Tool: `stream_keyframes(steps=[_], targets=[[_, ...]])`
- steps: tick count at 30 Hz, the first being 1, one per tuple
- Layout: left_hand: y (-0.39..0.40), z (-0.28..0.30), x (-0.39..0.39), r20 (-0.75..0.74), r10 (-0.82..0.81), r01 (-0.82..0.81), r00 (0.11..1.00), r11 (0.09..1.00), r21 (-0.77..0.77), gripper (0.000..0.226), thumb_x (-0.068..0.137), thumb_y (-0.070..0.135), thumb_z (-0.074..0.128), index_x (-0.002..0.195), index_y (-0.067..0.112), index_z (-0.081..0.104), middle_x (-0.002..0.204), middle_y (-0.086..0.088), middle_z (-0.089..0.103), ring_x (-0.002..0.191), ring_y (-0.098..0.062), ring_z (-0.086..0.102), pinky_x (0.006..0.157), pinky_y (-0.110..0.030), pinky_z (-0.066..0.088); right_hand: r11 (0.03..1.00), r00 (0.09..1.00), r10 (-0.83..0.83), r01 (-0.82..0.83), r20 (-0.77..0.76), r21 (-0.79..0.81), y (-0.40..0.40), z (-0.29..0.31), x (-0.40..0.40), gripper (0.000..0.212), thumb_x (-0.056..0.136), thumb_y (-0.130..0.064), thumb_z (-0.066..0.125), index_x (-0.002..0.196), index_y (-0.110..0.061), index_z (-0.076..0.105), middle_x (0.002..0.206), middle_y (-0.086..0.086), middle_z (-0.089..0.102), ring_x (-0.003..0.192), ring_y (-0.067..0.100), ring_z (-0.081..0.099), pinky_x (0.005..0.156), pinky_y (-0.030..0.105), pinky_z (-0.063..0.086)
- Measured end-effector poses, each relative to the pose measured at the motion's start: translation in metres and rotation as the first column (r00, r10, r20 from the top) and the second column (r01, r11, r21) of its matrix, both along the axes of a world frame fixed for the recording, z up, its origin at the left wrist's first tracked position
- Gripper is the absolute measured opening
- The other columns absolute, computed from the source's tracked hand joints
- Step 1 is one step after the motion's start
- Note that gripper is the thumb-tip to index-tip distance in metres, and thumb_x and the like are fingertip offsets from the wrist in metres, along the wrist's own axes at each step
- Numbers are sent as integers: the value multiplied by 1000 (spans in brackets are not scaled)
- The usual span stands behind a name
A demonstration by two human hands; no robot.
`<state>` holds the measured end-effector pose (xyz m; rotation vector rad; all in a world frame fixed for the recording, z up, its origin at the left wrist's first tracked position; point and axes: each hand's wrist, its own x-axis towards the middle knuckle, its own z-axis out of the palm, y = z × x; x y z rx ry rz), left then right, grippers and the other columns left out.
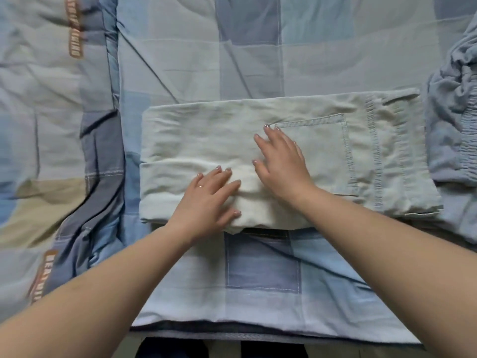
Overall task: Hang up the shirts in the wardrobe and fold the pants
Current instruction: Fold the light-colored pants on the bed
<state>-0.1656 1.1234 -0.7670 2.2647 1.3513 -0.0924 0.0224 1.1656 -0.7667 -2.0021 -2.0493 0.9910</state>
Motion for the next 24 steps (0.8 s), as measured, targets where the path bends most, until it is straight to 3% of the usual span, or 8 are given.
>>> stream_keyframes(steps=[6,9,12,16,20,24], targets=[[-21,-14,-81,120,-16,3,993,994,112,44,69,18,84,109,5,69,121,-21,61,111,-41,59,90,-51,49,997,996,65,-67,58,47,49,-16,-65,49,95,-28,48,141,-17,41,154,3,27,136,29,30,111,39,27],[-37,-15,-129,119,155,-171,981,975,141,35,72,11,70,107,7,68,111,-18,63,101,-39,61,84,-47,51,983,985,174,-174,11,54,64,-17,-111,48,94,-28,49,140,-17,42,152,3,31,136,27,32,109,38,32],[-43,-14,-154,114,386,-396,915,914,83,30,67,-3,74,95,7,69,101,-13,61,91,-38,59,74,-41,51,967,971,239,-235,-24,102,78,-19,-151,44,93,-28,51,135,-15,46,147,4,36,131,25,39,101,37,39],[-37,-12,-168,142,438,-438,888,898,-32,17,72,3,76,82,7,63,89,-6,58,83,-30,57,67,-25,35,984,986,158,-152,-59,96,101,-17,-190,47,93,-33,53,138,-22,45,146,3,36,129,20,42,101,31,35],[-36,-13,-172,212,441,-438,872,897,-64,13,76,6,74,82,8,63,86,-4,60,81,-27,57,66,-25,35,999,1000,-8,9,-11,45,122,-20,-208,37,91,-34,57,126,-21,58,133,5,54,120,23,52,95,28,39],[-35,-16,-172,243,450,-448,859,892,-66,10,77,8,72,85,9,64,90,-5,61,85,-27,57,68,-35,45,996,996,-90,89,10,29,129,-19,-211,22,89,-30,61,106,-20,70,113,4,68,109,21,59,88,26,42]])
